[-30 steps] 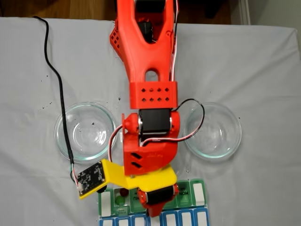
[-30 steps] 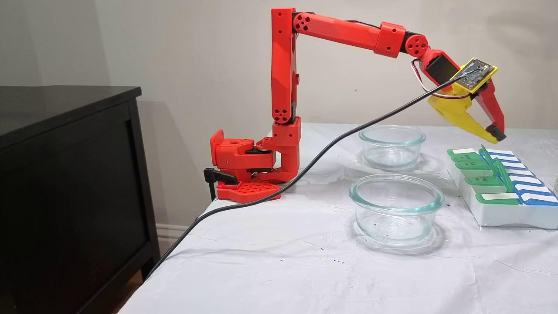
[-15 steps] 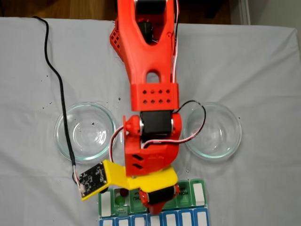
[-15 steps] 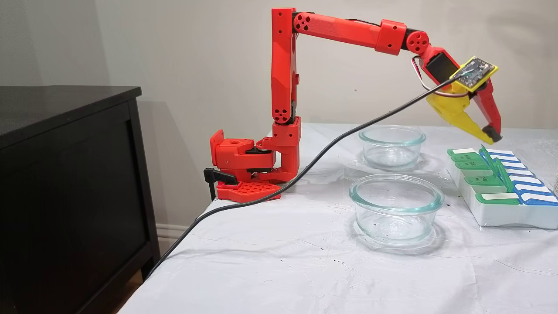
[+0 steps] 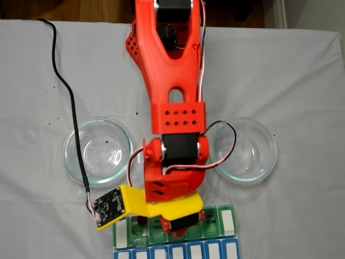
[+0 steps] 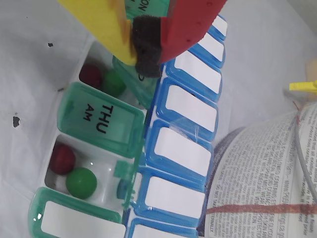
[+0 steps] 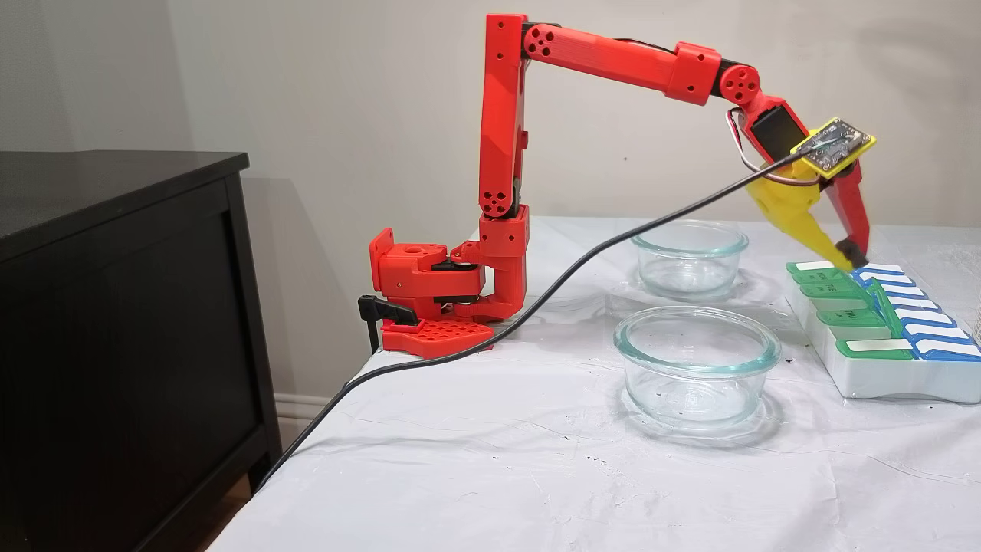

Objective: Sort medicines into box.

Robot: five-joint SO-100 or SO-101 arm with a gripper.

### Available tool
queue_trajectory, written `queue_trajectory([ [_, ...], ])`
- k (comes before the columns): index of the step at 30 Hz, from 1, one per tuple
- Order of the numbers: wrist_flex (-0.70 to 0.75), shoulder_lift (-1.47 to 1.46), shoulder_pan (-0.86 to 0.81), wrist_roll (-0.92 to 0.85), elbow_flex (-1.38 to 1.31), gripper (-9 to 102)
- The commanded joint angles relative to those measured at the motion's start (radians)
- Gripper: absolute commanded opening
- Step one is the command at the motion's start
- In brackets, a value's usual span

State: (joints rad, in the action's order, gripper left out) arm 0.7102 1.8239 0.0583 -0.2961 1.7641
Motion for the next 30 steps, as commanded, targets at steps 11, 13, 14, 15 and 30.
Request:
queue_trajectory([
  [11, 0.083, -0.057, 0.018, -0.011, -0.064, 0],
  [13, 0.083, -0.081, 0.018, -0.014, -0.067, 0],
  [14, 0.091, -0.103, 0.020, -0.018, -0.071, 0],
  [15, 0.101, -0.123, 0.021, -0.025, -0.077, 0],
  [30, 0.117, 0.018, -0.058, -0.034, -0.178, 0],
])
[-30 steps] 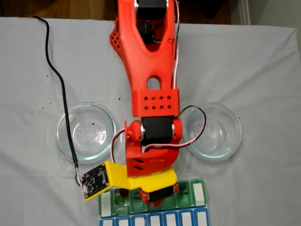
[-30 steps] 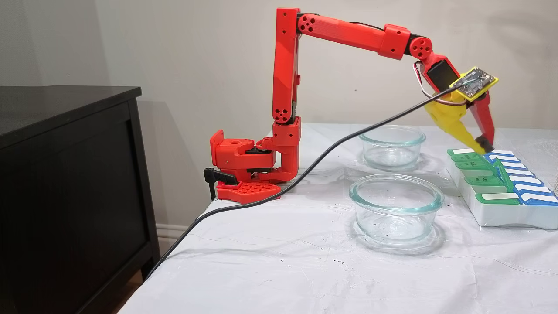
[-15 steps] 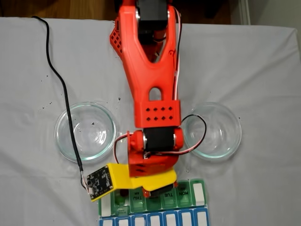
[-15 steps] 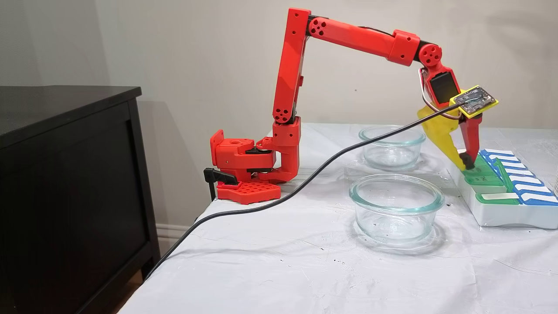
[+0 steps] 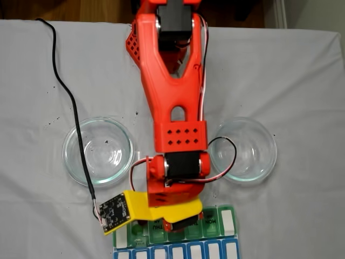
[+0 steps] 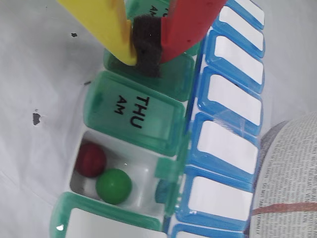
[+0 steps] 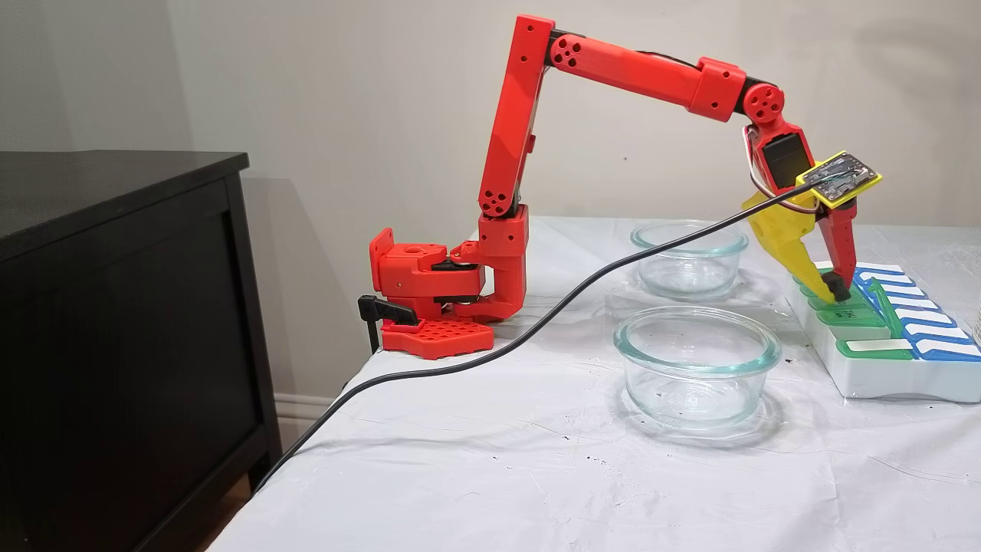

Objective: Sort medicines into box.

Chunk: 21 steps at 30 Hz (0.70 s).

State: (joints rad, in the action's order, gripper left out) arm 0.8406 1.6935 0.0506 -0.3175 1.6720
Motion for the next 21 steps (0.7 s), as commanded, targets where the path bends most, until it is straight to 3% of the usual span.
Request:
queue_trajectory([
  [1, -0.023, 0.170, -0.061, -0.018, -0.094, 0],
  [5, -0.069, 0.233, -0.095, -0.057, -0.115, 0],
  [9, -0.258, 0.287, -0.124, -0.054, -0.041, 0],
  [21, -0.399, 0.249, -0.140, -0.049, 0.014, 0],
])
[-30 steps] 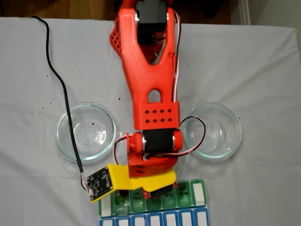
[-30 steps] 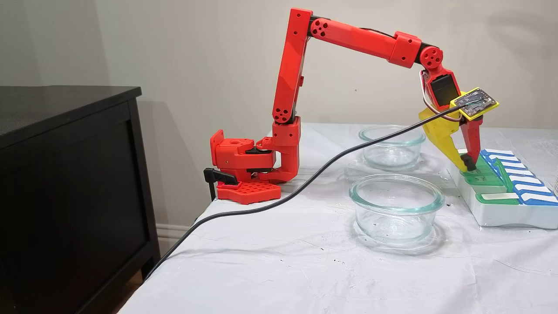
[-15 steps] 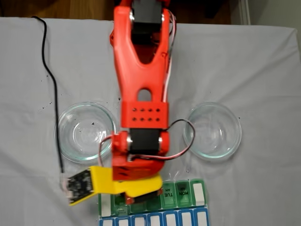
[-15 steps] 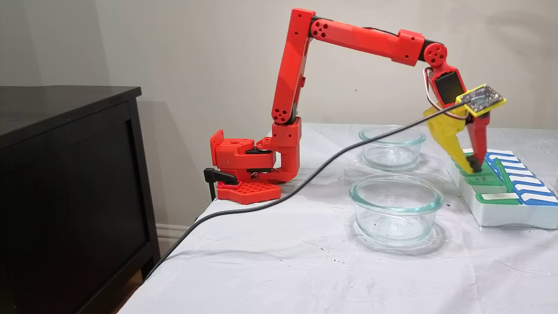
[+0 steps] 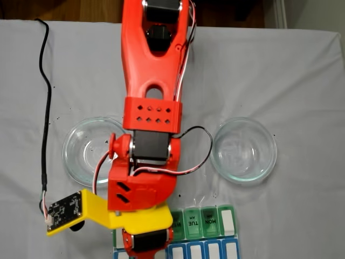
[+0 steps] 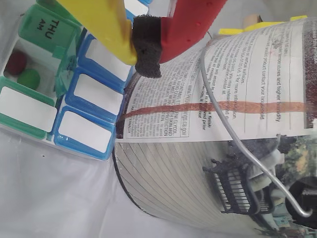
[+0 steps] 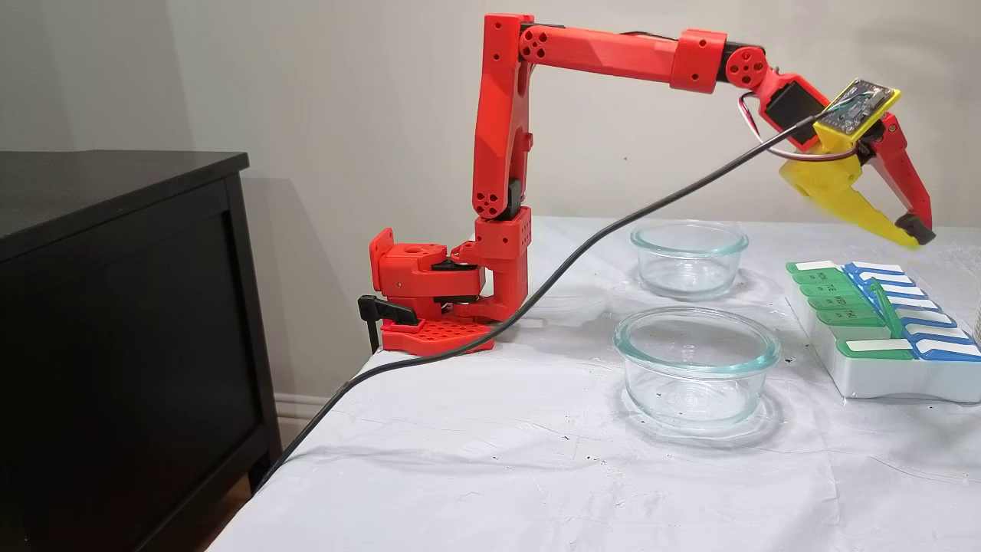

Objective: Sort medicines into box.

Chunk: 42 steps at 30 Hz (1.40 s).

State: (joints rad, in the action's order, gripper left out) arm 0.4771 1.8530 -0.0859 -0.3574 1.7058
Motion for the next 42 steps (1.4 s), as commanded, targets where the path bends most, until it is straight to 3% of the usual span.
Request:
queue_trajectory([
  [1, -0.040, 0.078, -0.002, -0.015, -0.015, 0],
  [6, -0.035, 0.011, -0.006, -0.066, -0.018, 0],
  [12, 0.109, -0.012, -0.002, -0.072, -0.054, 0],
  [22, 0.130, -0.078, 0.002, -0.080, -0.074, 0],
  [33, 0.206, 0.009, 0.020, -0.117, 0.091, 0],
  [42, 0.179, -0.043, -0.028, -0.089, 0.063, 0],
])
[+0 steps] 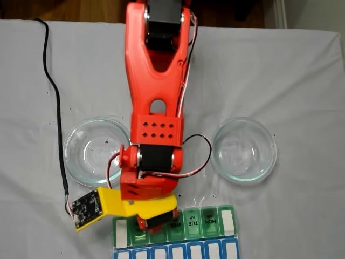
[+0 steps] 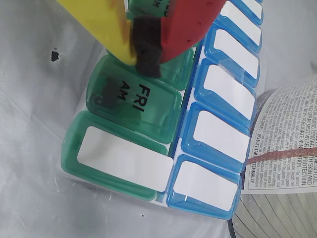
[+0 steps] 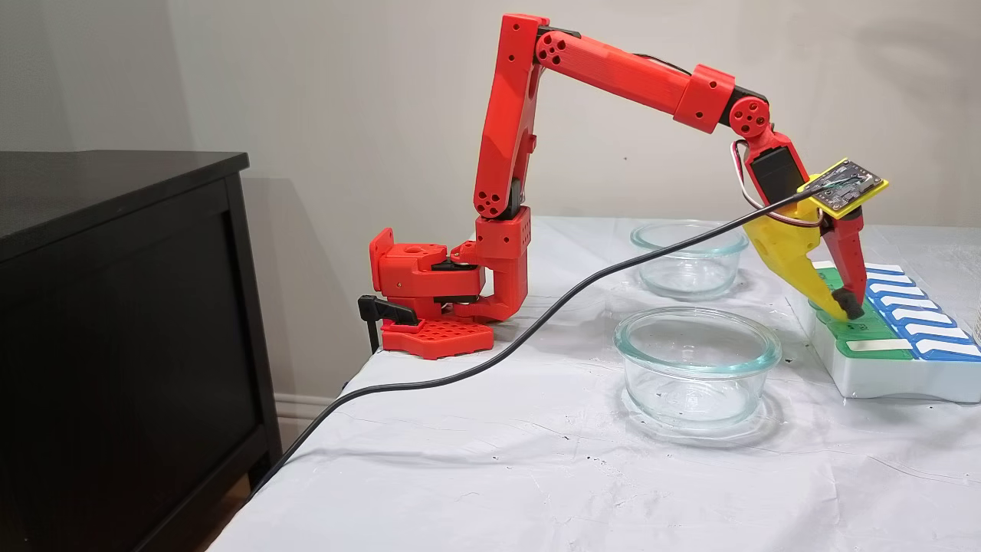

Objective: Sort medicines into box.

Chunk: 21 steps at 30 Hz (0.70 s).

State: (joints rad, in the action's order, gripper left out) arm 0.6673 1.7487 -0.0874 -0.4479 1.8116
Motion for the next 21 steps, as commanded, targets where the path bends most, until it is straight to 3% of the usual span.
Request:
queue_trajectory([
  [1, -0.011, 0.060, -0.028, 0.002, -0.043, 0],
  [11, 0.003, 0.023, -0.046, 0.003, -0.043, 0],
  [21, -0.126, 0.430, -0.018, 0.074, 0.098, 0],
])
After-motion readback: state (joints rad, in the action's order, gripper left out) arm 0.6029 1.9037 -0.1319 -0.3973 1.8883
